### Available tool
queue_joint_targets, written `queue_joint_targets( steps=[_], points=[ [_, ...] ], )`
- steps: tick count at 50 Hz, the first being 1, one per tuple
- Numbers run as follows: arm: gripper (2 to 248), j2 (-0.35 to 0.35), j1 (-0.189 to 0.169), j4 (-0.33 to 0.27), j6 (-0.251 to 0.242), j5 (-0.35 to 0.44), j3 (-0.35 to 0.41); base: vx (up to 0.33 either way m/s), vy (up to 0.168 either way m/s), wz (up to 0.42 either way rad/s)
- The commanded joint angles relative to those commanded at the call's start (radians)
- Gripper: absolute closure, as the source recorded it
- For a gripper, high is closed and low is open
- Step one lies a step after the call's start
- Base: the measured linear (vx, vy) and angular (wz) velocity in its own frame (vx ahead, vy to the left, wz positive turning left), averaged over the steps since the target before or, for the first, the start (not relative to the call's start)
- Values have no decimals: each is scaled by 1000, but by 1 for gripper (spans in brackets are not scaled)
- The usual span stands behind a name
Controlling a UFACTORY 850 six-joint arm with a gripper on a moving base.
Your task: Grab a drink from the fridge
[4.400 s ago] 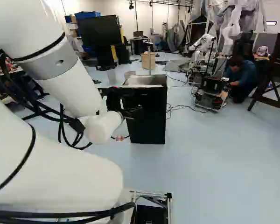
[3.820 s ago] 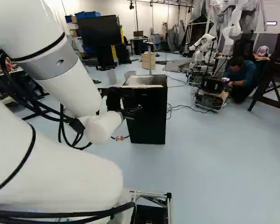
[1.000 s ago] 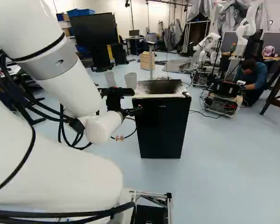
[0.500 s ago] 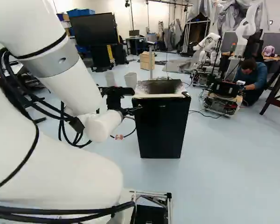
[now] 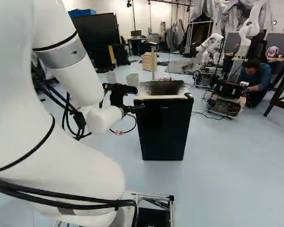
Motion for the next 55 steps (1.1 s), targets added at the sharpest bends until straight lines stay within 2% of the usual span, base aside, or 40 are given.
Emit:
queue_joint_targets(
  steps=[18,55],
  points=[
    [3,-117,59,86,0,87,-66,0,0,0],
    [3,-241,165,218,0,319,-89,0,0,0]
  ],
)
